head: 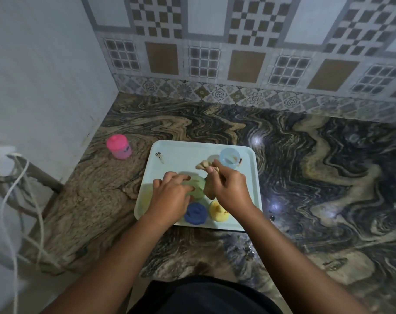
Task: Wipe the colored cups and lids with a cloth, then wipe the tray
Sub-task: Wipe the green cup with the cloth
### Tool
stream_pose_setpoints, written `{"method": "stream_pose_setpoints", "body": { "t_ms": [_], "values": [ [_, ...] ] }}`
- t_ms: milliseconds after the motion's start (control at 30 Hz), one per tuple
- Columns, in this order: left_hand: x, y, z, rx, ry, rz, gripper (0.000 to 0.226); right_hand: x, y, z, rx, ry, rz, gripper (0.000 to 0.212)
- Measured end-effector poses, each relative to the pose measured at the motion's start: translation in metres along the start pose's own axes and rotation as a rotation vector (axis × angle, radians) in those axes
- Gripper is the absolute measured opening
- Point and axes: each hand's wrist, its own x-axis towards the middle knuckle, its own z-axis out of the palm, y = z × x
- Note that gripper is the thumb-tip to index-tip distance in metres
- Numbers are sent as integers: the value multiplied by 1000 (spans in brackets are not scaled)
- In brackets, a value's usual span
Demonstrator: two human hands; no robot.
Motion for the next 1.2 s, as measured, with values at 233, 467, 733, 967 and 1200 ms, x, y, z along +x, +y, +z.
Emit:
{"method": "stream_pose_setpoints", "body": {
  "t_ms": [233, 467, 733, 967, 1200],
  "values": [
    [4, 0, 2, 34, 173, -15, 2, 0, 23, -1, 94, -50, 111, 31],
    [15, 0, -75, -441, 130, -11, 8, 22, 18, -34, 295, 86, 116, 58],
    [12, 19, -144, -706, 230, -61, 12, -1, -43, -29, 514, 24, -145, 29],
    [7, 22, -173, -904, 396, -59, 15, -12, -61, -24, 433, 7, -284, 78],
    [5, 12, -176, -1110, 266, -12, 21, -10, -72, -29, 579, 11, -260, 35]
  ]
}}
